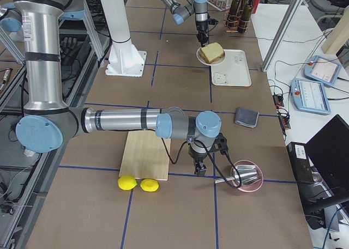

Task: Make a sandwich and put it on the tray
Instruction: 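Carry the plate with the left gripper onto the white tray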

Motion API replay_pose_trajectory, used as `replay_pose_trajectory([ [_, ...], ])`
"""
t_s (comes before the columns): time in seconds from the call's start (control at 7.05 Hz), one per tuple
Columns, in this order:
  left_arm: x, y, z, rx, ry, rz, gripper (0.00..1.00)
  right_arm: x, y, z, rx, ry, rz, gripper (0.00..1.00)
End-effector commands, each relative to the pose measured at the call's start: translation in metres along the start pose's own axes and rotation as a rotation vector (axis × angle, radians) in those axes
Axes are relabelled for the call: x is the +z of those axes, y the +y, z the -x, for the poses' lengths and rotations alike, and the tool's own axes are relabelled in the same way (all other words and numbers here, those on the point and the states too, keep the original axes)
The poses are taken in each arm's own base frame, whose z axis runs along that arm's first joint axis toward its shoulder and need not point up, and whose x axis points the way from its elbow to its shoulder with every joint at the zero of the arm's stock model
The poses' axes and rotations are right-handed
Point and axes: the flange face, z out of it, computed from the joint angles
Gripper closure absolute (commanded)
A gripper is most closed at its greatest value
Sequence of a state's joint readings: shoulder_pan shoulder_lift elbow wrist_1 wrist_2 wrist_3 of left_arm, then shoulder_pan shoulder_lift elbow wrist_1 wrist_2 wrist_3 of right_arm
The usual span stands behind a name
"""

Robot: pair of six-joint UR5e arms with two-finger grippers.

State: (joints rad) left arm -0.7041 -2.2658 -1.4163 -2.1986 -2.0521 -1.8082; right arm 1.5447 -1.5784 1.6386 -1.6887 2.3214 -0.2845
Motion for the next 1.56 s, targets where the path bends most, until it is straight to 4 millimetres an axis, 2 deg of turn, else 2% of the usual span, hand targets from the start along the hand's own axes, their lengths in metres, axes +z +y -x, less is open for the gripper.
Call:
replay_pose_trajectory([
  [0.0,0.02,-0.029,-0.022,-0.115,-0.022,-0.035,1.0,-0.006,-0.001,-0.001,0.12,-0.006,-0.015,0.0],
  [0.43,0.062,-0.063,-0.032,-0.301,0.045,-0.135,1.0,-0.01,0.008,-0.002,0.135,-0.045,-0.034,0.0],
  [0.71,0.074,-0.071,-0.035,-0.331,0.047,-0.171,1.0,-0.01,0.008,-0.002,0.134,-0.045,-0.034,0.0],
  [0.99,0.077,-0.07,-0.04,-0.333,0.045,-0.172,1.0,-0.009,0.008,-0.003,0.139,-0.046,-0.032,0.0],
  [1.14,0.077,-0.071,-0.039,-0.32,0.043,-0.173,0.81,-0.01,0.008,-0.003,0.139,-0.046,-0.032,0.0],
  [1.28,0.075,-0.069,-0.032,-0.213,0.035,-0.171,0.01,-0.009,0.008,-0.003,0.142,-0.046,-0.031,0.0],
  [1.42,0.056,-0.066,-0.004,-0.16,0.05,-0.161,0.0,-0.01,0.008,-0.003,0.139,-0.046,-0.033,0.0],
])
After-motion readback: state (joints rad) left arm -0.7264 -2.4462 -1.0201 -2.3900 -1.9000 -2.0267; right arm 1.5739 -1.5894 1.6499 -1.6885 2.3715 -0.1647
